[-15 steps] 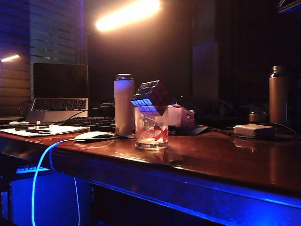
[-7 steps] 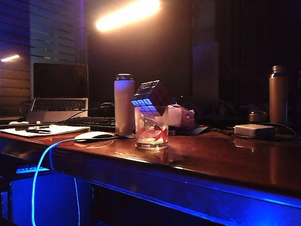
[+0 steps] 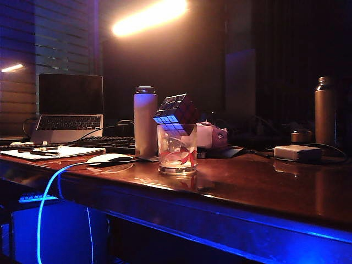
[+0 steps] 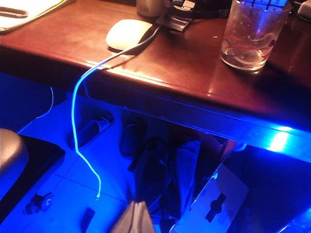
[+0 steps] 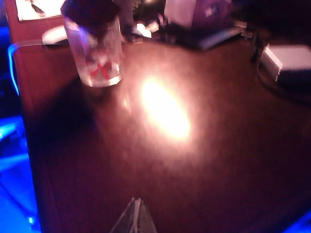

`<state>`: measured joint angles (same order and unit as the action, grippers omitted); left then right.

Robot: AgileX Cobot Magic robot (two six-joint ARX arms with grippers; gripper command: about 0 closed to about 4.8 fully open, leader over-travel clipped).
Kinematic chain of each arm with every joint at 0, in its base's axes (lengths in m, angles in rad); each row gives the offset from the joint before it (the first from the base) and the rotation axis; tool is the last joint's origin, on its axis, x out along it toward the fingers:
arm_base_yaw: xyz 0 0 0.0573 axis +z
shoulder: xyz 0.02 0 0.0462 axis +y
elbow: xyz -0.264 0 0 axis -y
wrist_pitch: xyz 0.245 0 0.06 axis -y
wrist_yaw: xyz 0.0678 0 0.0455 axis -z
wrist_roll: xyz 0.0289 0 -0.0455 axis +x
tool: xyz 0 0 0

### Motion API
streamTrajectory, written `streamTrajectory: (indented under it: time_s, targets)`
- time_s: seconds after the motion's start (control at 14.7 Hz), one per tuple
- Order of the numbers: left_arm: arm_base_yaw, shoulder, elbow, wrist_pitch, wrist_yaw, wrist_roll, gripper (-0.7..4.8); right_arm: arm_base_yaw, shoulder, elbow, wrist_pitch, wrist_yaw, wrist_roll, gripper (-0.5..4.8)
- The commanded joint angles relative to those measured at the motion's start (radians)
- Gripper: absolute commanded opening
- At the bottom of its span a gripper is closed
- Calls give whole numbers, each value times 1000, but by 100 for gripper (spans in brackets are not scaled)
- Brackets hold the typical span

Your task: Stack the Rubik's Cube on top of the glass cup.

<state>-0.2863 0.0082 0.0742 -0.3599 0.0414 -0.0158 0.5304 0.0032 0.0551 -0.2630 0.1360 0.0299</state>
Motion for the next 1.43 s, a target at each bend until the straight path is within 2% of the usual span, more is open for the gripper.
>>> streamTrajectory:
  time_s: [0.07,0.27,0.41,0.75,1.02,1.16,1.43]
  targets:
    - [1,0,2,8,0,2,-3,0,-1,-1,-31,0,23,-6]
    - [9,-3,2,8,0,2,-3,0,-1,-1,-27,0,27,-6]
    - [52,-3,2,8,3,2,-3,0,-1,-1,-27,0,27,-6]
    - [304,-8,2,8,3,2,-3,0,-1,-1,-28,0,27,-6]
    - [276,-7,2,8,7,2,-3,-8,-1,-2,-29,0,27,-6]
    - [277,-7,2,8,6,2,-3,-86,-1,-2,-29,-7,27,-6]
    - [278,-7,2,8,6,2,-3,-323,-1,-8,-18,-2,27,-6]
